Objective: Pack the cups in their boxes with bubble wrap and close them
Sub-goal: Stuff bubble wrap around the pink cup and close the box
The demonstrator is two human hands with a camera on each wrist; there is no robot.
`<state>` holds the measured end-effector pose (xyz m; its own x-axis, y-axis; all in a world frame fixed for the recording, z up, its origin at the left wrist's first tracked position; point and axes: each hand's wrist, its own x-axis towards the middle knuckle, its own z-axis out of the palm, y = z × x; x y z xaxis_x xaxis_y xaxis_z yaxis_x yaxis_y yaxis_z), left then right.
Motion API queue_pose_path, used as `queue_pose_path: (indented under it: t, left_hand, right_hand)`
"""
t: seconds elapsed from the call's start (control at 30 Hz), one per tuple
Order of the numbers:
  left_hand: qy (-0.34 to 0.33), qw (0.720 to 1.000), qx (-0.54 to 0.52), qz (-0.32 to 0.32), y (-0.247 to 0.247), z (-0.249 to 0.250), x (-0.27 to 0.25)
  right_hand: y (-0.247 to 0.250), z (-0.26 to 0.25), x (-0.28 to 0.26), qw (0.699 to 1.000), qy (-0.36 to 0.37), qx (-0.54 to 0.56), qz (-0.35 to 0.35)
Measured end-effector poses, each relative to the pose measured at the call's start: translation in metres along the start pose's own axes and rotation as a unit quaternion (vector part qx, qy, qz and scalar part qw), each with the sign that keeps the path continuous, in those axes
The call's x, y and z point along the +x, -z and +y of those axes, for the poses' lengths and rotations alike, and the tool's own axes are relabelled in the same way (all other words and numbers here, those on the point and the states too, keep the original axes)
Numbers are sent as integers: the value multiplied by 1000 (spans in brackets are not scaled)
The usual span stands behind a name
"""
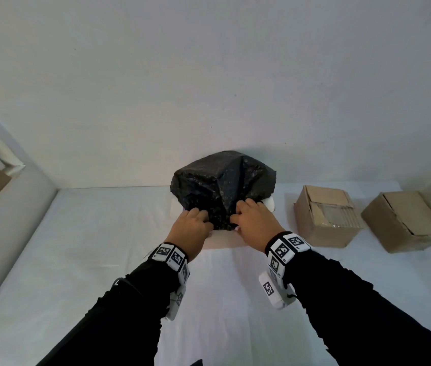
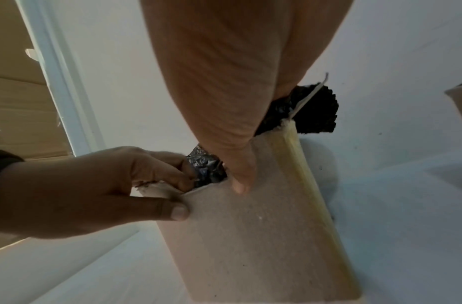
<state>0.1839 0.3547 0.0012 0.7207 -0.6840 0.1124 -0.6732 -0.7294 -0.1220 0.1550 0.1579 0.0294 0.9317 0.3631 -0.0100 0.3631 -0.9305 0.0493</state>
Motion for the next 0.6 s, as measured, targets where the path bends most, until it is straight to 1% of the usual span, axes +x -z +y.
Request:
queue_pose_path:
  t: [0.1,0.17,0.23,0.3,0.43,0.47,0.5,0.6]
  left_hand:
    - [-7,1000,-1,9,2,1,1]
    - [-13,1000,-7,17,1,2,-1]
    - [-16,1000,5,7,0,3,-2]
    - [-13,999,23,-20,-2,2,2]
    - [-15,998,32,-55,-1,3,6]
    - [-8,998,33,-56,0,3,6]
    - [-2,999,30,-44,0,3,5]
    - [13,999,43,-25,-1,5,2]
  right_hand:
    - [-2,-6,-5,1000,4,9,27]
    - [-1,-8,-8,999,16,11,33]
    - [1,-9,-7,1000,20,3,11]
    - [2,-6,-3,1000,14,-11,-21]
    - [-5,-4,-1,998,11,-40,-44]
    - [-7,-4,-1,998,11,-44,-40]
    - [-7,-4,-2,998,12,-51,-29]
    - [-6,-2,-6,995,26,-92,15]
